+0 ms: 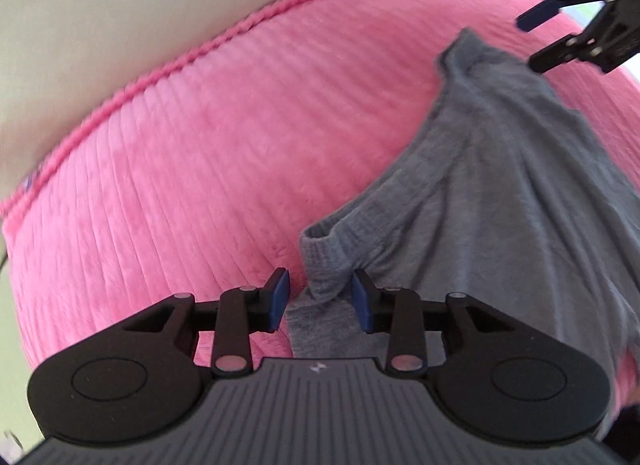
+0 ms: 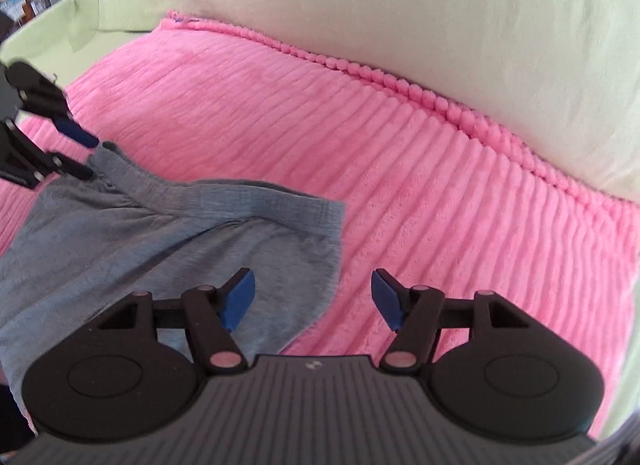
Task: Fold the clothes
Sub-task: 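Lift the grey shirt with both grippers and shake it out, then lay the grey shirt flat on the pink blanket and open the right gripper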
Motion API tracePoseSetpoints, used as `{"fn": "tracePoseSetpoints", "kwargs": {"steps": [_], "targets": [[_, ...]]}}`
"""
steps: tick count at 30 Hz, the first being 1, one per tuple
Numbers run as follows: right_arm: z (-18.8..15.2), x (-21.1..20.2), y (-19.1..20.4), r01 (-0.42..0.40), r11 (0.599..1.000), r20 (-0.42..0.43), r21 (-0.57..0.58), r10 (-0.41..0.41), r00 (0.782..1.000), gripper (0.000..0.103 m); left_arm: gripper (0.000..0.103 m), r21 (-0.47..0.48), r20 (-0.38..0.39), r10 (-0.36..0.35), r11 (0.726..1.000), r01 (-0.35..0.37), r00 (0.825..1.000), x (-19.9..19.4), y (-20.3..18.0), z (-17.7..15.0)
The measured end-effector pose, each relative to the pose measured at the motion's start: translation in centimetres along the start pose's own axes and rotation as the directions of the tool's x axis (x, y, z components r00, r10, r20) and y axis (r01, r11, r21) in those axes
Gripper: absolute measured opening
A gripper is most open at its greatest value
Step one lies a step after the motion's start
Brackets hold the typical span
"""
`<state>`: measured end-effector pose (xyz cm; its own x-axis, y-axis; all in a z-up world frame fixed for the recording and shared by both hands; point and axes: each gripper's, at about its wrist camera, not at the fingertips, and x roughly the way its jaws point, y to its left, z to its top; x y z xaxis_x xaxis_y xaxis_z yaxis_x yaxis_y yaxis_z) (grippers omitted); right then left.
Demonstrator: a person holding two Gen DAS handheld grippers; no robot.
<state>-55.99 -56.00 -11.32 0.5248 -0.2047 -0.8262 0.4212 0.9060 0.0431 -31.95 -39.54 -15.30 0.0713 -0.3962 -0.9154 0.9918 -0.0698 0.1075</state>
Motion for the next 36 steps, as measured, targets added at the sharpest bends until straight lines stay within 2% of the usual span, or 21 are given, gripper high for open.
{"fn": "tracePoseSetpoints", "kwargs": {"steps": [2,5,6,7,8,11,15,19,24,28,32,36], "targets": [[-0.3,0.6,-1.4,-0.056,0.997,0.010,0.056,0.055,0.998,0.061,0.037,-0.036,0.017,0.028,0.999,-0.027,0.999,0.4,-0.6,-0.2],[-0.3,2.6,-2.6,-0.153,0.979,0.055,0.135,0.147,0.988,0.061,0.015,-0.021,0.034,0.092,0.996,-0.092,0.995,-0.5,-2.0,-0.8],[-0.2,3.3,-2.7,-0.187,0.971,0.072,0.147,0.178,0.981,0.058,0.006,-0.014,0.040,0.121,0.993,-0.120,0.992,-0.8,-2.5,-1.0],[0.0,4.0,-2.5,-0.223,0.965,0.075,0.141,0.214,0.974,0.023,0.004,-0.005,0.045,0.155,0.988,-0.155,0.987,-1.0,-2.9,-1.0],[0.1,4.5,-2.2,-0.241,0.962,0.066,0.128,0.234,0.970,0.001,0.003,0.001,0.050,0.181,0.983,-0.181,0.982,-1.1,-3.2,-1.0],[0.8,4.2,-1.4,-0.227,0.971,0.075,0.070,0.222,0.972,0.001,0.002,-0.014,0.079,0.227,0.974,-0.227,0.971,-1.2,-2.3,0.0],[2.5,3.5,-2.1,-0.180,0.979,0.106,0.092,0.170,0.980,0.000,0.003,-0.003,0.093,0.254,0.967,-0.255,0.963,-0.3,0.4,2.7],[5.2,5.0,-2.4,-0.124,0.991,0.091,0.055,0.119,0.989,0.000,0.004,0.029,0.113,0.280,0.958,-0.285,0.953,1.1,2.2,5.2],[8.3,5.6,-4.4,-0.055,0.990,0.162,0.129,0.034,0.986,0.000,0.003,0.027,0.171,0.335,0.939,-0.344,0.927,1.7,5.9,9.2],[10.6,7.6,-6.2,-0.001,0.989,0.153,0.149,-0.022,0.988,0.000,0.003,0.055,0.187,0.363,0.924,-0.379,0.913,4.2,8.2,12.4],[12.6,10.7,-7.4,0.048,0.989,0.123,0.140,-0.065,0.990,0.000,0.003,0.076,0.178,0.380,0.914,-0.398,0.908,7.5,9.8,14.8],[14.1,13.6,-8.3,0.082,0.984,0.084,0.156,-0.096,0.992,0.000,0.005,0.092,0.142,0.378,0.915,-0.392,0.915,10.4,10.9,15.6]]}}
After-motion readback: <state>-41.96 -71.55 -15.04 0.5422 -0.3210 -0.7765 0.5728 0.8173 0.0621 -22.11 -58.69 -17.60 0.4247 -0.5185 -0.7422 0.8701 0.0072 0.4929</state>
